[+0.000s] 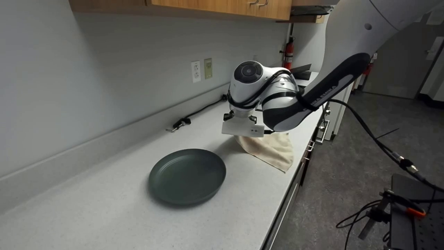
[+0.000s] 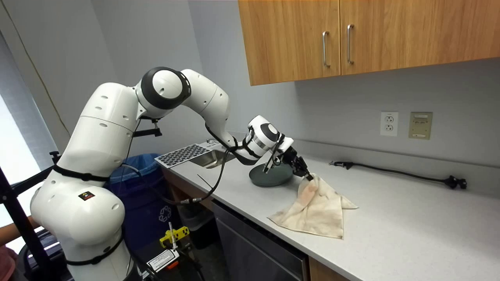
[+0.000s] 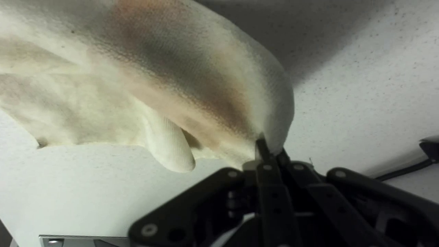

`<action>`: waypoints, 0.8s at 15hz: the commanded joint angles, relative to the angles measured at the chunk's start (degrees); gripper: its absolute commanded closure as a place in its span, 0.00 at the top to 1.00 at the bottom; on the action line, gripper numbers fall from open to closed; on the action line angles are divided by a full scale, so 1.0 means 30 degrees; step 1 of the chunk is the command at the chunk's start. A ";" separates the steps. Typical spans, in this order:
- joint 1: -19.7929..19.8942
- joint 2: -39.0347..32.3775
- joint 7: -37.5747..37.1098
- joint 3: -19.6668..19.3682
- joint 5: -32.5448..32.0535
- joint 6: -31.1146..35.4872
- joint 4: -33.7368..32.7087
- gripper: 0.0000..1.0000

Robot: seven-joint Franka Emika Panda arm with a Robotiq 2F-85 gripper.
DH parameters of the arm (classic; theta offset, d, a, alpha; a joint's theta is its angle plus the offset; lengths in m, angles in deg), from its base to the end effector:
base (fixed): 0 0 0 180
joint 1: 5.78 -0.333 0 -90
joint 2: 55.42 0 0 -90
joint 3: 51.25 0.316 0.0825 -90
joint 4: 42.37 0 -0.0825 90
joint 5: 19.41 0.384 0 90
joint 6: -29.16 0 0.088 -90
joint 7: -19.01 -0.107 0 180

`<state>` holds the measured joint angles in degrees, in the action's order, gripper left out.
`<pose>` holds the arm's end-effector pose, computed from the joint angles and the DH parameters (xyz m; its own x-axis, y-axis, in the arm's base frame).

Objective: Unfold the towel

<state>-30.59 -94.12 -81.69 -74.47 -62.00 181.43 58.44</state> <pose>0.6794 0.0674 0.2261 0.4152 -0.6605 0.6255 -0.8143 -0.5765 -0.0683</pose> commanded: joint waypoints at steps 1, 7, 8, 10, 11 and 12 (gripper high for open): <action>0.1171 0.0377 0.0397 0.1365 -0.0585 0.0971 0.0178 0.01; 0.2516 0.0521 0.2591 0.3384 0.0369 0.2215 0.0615 0.01; 0.2661 0.0534 0.2959 0.3615 0.0533 0.2294 0.0654 0.01; 0.2888 0.0566 0.3720 0.4022 0.0857 0.2511 0.0760 0.01; 0.3146 0.0612 0.4285 0.4376 0.1217 0.2603 0.0850 0.01; 0.3278 0.0639 0.4746 0.4583 0.1575 0.2662 0.0914 0.01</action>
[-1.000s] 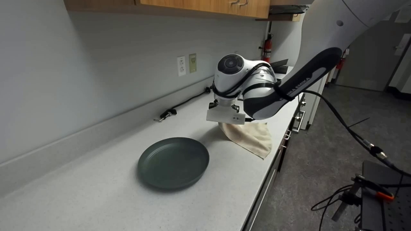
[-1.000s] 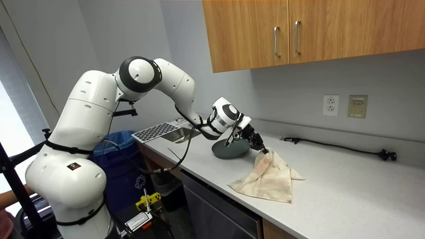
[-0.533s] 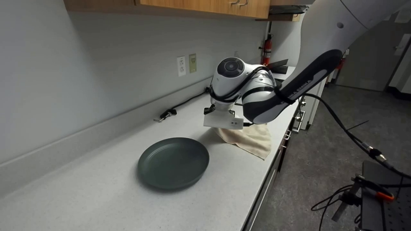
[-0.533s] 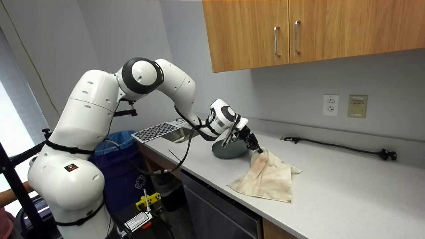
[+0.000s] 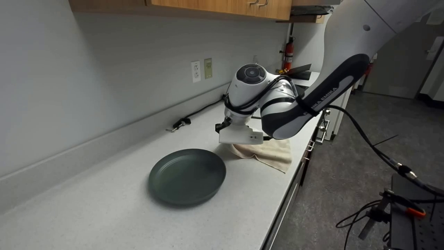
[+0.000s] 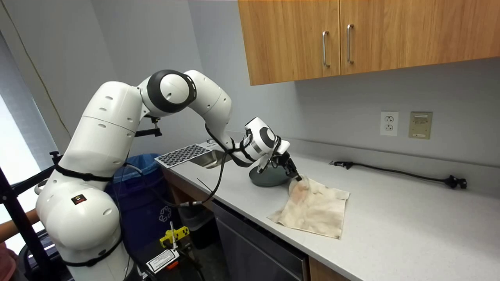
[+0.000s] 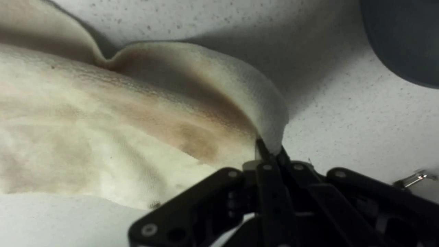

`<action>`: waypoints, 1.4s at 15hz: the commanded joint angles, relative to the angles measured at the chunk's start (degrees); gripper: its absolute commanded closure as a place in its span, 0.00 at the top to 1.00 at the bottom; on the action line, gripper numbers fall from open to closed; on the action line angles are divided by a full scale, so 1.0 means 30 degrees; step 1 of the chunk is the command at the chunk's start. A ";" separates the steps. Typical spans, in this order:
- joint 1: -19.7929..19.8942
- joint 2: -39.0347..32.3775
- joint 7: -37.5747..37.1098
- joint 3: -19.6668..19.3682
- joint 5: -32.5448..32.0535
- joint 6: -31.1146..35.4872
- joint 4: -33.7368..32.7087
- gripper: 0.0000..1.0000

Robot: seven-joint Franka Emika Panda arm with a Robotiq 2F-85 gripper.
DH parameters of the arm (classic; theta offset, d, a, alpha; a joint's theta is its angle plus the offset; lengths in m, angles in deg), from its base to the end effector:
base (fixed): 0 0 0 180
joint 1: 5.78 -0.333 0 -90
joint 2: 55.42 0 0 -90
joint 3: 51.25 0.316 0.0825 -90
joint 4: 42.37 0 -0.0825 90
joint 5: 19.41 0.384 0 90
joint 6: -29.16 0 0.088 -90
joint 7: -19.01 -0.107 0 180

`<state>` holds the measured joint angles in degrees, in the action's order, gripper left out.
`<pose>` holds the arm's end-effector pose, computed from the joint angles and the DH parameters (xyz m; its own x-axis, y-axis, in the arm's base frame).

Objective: Unfold the towel

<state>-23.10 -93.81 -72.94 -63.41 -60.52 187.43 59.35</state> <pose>0.6730 0.1034 0.2117 0.5648 -0.6419 0.5187 -0.7007 -0.7050 -0.1096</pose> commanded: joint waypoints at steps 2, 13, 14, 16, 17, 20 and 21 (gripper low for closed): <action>0.0926 0.0553 0.2919 0.1167 0.1979 0.0648 0.0696 0.01; 0.0426 0.1742 0.6894 0.0236 0.5355 0.0319 0.2080 0.95; 0.0463 0.2127 0.7067 0.0172 0.5496 0.0090 0.2520 1.00; 0.0647 0.2926 0.7480 0.0141 0.5818 -0.0228 0.3477 1.00; 0.0730 0.3307 0.7697 0.0130 0.5955 -0.0360 0.3980 1.00; 0.1183 0.4374 0.8772 0.0516 0.6790 -0.0816 0.5559 1.00; 0.1253 0.4663 0.8970 0.0546 0.6978 -0.0940 0.5990 0.84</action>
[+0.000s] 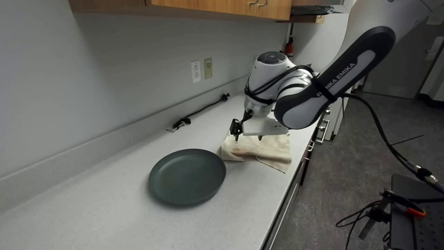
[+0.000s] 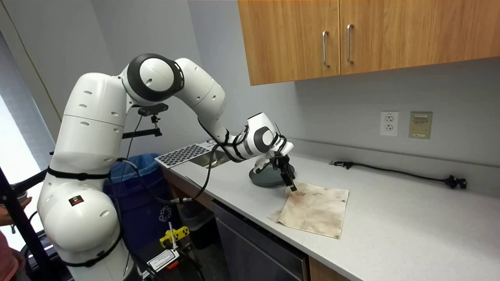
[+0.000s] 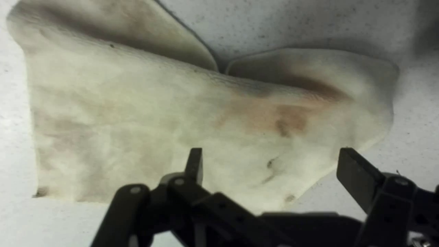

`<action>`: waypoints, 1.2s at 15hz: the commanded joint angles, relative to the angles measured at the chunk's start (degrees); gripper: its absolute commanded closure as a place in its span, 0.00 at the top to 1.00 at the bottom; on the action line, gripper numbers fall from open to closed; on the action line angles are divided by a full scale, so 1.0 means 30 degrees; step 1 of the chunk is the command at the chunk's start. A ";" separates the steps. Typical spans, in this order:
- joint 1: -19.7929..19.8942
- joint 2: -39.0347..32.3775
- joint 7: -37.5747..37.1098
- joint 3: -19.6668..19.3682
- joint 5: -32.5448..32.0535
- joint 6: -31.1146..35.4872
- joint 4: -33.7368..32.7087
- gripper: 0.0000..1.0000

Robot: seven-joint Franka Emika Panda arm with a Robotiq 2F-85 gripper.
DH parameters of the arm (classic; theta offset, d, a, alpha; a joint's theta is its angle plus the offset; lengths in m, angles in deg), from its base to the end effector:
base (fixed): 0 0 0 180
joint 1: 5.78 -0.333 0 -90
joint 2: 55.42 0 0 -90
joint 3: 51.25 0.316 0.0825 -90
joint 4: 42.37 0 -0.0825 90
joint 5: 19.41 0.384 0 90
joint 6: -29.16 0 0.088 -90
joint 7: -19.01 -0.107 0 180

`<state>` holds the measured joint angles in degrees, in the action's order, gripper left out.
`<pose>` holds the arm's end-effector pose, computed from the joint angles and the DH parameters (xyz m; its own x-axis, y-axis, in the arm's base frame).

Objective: Unfold the towel

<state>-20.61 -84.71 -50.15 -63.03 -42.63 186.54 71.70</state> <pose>0.6292 0.0553 0.2296 0.6698 -0.6454 0.3672 -0.6817 -0.7305 -0.0405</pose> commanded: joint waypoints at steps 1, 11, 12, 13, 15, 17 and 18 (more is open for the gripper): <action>0.0434 0.1921 0.1534 0.0354 0.1089 -0.0695 0.2338 0.74; 0.0932 0.3113 0.2519 0.0589 0.1721 -0.1735 0.4554 0.00; 0.0925 0.3131 0.2552 0.0636 0.1694 -0.1886 0.4662 0.00; 0.0889 0.3083 0.2482 0.0625 0.1586 -0.2011 0.4718 0.00; 0.0880 0.2939 0.2356 0.0655 0.1567 -0.2301 0.4697 0.00; 0.0909 0.2821 0.2360 0.0701 0.1564 -0.2565 0.4683 0.00; 0.0931 0.2754 0.2367 0.0747 0.1598 -0.2669 0.4656 0.00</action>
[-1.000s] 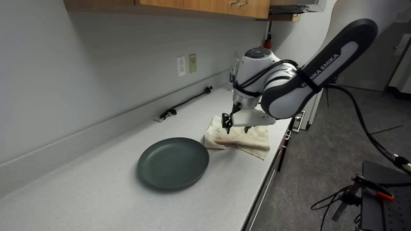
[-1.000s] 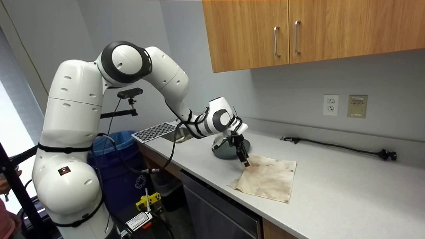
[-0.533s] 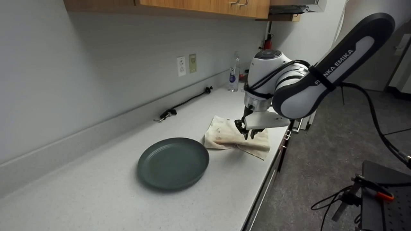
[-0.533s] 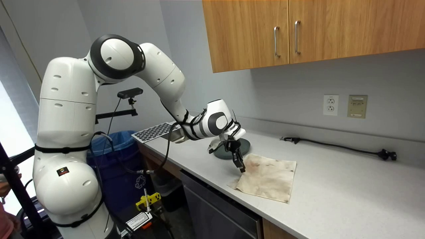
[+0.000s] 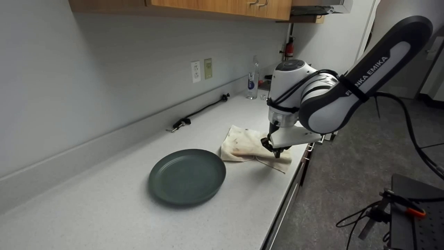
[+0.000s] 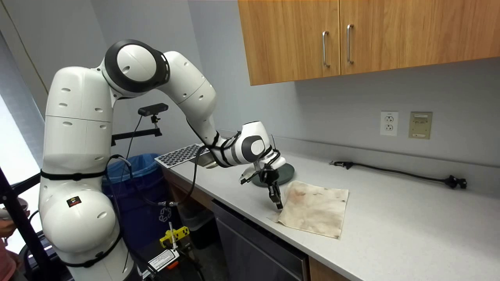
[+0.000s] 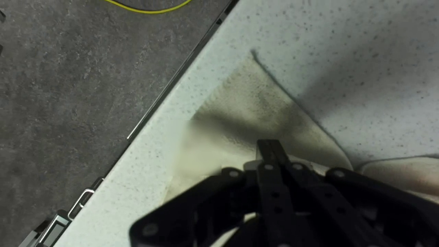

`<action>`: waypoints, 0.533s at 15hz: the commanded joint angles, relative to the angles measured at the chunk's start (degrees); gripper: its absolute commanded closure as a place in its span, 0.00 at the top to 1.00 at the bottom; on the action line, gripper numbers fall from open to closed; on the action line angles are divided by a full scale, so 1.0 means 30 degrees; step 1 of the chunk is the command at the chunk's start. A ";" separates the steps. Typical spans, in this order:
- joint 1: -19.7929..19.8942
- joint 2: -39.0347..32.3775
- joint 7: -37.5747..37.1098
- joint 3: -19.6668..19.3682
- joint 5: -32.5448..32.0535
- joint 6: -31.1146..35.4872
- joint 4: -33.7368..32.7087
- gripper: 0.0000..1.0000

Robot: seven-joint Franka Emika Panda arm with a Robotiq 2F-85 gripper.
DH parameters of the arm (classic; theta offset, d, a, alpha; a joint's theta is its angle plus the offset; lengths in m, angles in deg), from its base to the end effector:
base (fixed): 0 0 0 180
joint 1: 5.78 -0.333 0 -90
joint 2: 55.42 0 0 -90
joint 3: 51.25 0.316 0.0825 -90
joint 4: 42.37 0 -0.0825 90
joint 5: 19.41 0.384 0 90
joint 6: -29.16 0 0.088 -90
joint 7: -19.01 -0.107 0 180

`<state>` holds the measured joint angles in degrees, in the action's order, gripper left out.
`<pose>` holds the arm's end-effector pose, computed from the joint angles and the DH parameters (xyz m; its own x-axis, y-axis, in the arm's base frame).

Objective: Unfold the towel

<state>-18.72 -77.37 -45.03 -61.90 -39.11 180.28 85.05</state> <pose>0.5512 0.0290 0.2049 0.7146 -0.6674 0.2096 -0.6958 -0.7093 0.1135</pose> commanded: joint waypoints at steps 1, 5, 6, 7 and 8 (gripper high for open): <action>0.0377 0.0274 0.0771 0.0496 0.0589 -0.0749 0.0187 0.00; 0.0433 0.0073 0.0798 0.0788 0.0783 -0.1128 0.0045 0.00; 0.0534 0.0016 0.0938 0.0938 0.0973 -0.1207 -0.0010 0.00; 0.0626 -0.0075 0.1001 0.1050 0.1161 -0.1202 -0.0071 0.00; 0.0648 -0.0193 0.0947 0.1046 0.1257 -0.1137 -0.0137 0.00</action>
<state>-18.53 -77.55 -44.92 -60.39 -38.21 177.98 85.37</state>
